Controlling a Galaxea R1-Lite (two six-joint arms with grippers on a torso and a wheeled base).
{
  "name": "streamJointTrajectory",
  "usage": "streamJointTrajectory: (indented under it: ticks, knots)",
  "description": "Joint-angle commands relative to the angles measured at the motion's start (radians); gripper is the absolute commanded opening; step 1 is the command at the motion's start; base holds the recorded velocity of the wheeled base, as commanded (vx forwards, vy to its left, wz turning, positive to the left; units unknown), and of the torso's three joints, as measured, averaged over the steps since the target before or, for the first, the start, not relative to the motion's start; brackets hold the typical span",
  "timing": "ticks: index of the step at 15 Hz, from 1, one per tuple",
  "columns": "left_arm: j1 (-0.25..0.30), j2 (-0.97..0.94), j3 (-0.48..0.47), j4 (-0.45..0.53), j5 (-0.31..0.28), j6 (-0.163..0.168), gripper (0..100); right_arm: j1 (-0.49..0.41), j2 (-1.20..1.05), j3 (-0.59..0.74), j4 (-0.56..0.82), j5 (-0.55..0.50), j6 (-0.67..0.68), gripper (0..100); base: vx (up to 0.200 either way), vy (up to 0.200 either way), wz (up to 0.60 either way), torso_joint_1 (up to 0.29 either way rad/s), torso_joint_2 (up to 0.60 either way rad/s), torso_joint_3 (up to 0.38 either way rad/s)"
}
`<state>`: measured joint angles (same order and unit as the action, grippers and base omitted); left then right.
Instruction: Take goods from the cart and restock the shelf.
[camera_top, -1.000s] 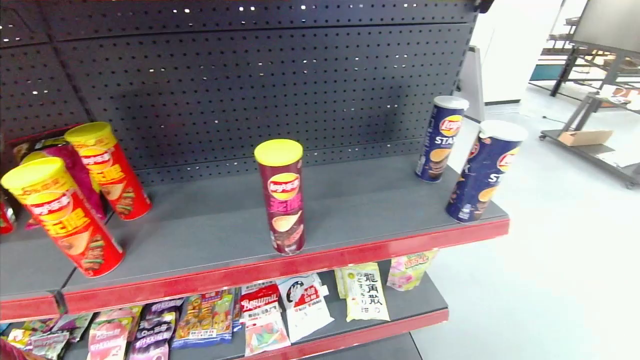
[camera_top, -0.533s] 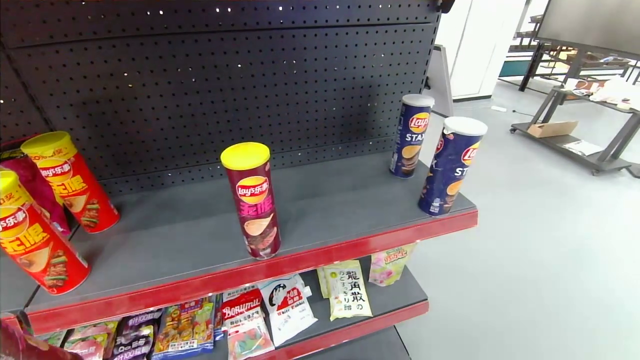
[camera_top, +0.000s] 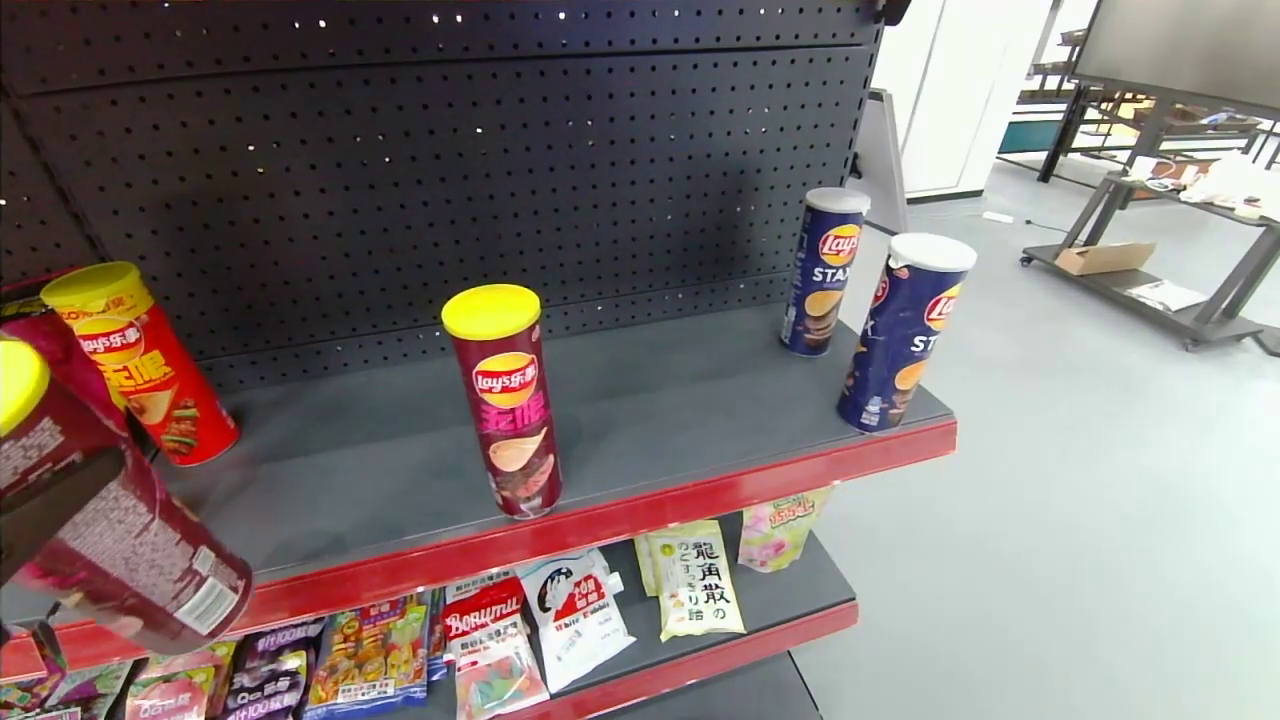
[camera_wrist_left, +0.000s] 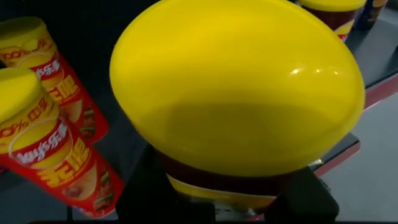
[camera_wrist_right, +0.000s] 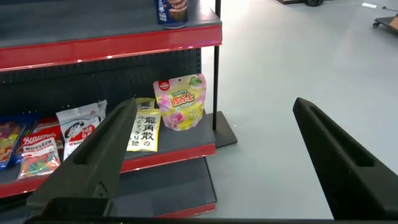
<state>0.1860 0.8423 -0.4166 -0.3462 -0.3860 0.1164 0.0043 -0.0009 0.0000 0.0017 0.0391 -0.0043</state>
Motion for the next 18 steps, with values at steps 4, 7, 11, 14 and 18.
streamJointTrajectory:
  ticks: [4,7,11,14,18]
  knots:
    - [-0.117,0.403,-0.105,-0.221,-0.005,-0.015,0,0.000,0.001,0.000,0.000,0.001,0.000,100,0.000,0.000,0.00,0.000,0.00,0.000]
    - [-0.192,0.557,-0.185,-0.312,0.009,-0.017,0,0.000,0.001,0.000,0.000,0.001,0.000,100,0.000,0.000,0.00,0.000,0.00,0.000]
    - [-0.200,0.753,-0.334,-0.381,0.090,-0.044,0,0.000,0.001,0.000,0.000,0.001,0.000,100,0.000,0.000,0.00,0.000,0.00,0.000]
    - [-0.217,0.880,-0.439,-0.392,0.142,-0.061,0,0.000,0.001,0.000,0.000,0.001,0.000,100,0.000,0.000,0.00,0.000,0.00,0.000]
    - [-0.290,1.012,-0.590,-0.428,0.185,-0.104,0,0.000,0.001,0.000,0.000,0.001,0.000,100,0.000,0.000,0.00,0.000,0.00,0.000]
